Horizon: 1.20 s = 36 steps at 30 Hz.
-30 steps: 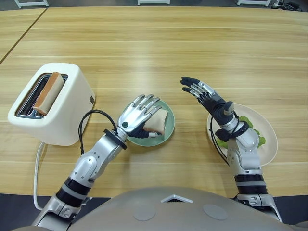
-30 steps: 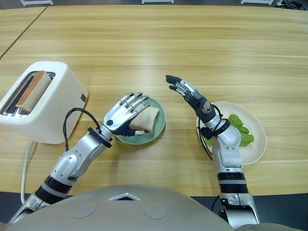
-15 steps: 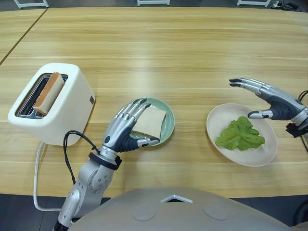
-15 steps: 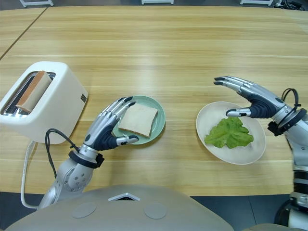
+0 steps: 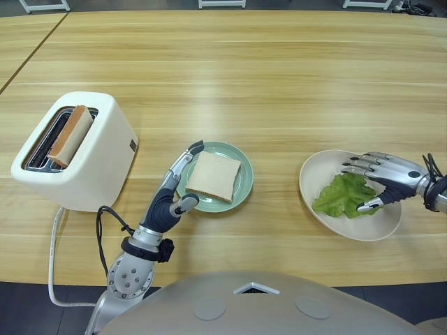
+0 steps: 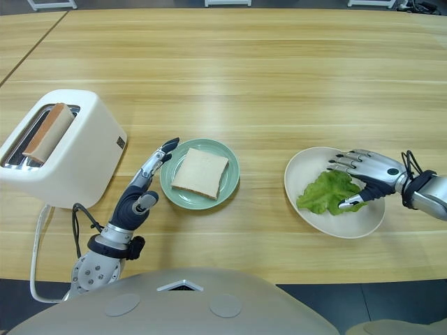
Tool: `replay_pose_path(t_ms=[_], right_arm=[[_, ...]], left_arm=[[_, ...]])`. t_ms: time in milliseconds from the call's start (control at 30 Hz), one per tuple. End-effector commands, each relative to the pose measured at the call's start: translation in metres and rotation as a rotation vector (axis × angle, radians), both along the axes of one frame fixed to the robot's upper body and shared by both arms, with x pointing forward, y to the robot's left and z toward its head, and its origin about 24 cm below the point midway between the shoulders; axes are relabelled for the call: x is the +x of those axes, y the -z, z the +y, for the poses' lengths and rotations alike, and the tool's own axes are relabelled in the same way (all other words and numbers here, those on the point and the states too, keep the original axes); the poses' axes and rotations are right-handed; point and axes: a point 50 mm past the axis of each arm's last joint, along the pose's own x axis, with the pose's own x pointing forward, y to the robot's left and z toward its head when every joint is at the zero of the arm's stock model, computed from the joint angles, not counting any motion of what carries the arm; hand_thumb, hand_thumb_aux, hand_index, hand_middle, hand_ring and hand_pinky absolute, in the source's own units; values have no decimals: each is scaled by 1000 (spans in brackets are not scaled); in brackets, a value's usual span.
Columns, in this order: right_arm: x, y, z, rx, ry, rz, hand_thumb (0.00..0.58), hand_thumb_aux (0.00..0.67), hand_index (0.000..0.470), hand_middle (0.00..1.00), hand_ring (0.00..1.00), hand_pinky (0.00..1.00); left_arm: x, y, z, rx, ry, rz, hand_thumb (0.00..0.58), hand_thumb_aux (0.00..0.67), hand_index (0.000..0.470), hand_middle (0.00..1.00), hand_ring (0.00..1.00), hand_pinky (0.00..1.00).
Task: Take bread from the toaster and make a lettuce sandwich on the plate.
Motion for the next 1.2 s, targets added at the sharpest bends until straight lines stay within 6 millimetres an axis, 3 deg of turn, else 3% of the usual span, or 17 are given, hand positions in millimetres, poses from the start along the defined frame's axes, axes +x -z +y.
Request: replay_pose_path(t_ms=[33,133,167,200,400,433,533,667,800,867,967,1200], right_arm=[[3,1,2,-5,-32,5,340,239,168,0,0,0],[4,5,7,12,-53,9,285,192,135,0,0,0],[5,6,9,19,-60,7,337,236,166,0,0,0],[6,5,10,25,-67,2,436,336,236,0,0,0],[7,4,13,37,-89,-23,532,478,335,0,0,0],[7,4,13,40,-90,-29,560,547,383,0,0,0],[8,5,14,50,-96,-42,580,670,470,0,0,0],[14,-5,18,106,-103,-111,580,670,470,0,0,0],[27,-34,29,222,-124,-225,580,670,470,0,0,0],[33,-48,41,277,-158,-265,580,670,470,0,0,0],[44,-61,76,381,-266,-281,580,670,470,0,0,0],[66,-52,173,511,-512,-140,580,670,470,0,0,0]], left_arm=[[-1,0,1,0,6,7,0,0,0,0,0,0],[-1,0,0,4,10,9,0,0,0,0,0,0],[-1,0,0,5,10,9,0,0,0,0,0,0],[-1,0,0,6,10,10,0,0,0,0,0,0],[-2,-1,1,10,7,14,0,0,0,0,0,0],[-2,-1,1,10,6,15,0,0,0,0,0,0],[-2,0,2,11,5,17,0,0,0,0,0,0],[-1,0,3,12,3,18,0,0,0,0,0,0],[0,-1,3,7,-3,13,0,0,0,0,0,0],[1,-2,5,-10,-16,5,0,0,0,0,0,0],[4,-3,10,-54,-46,-2,0,0,0,0,0,0],[15,-2,21,-130,-69,-7,0,0,0,0,0,0]])
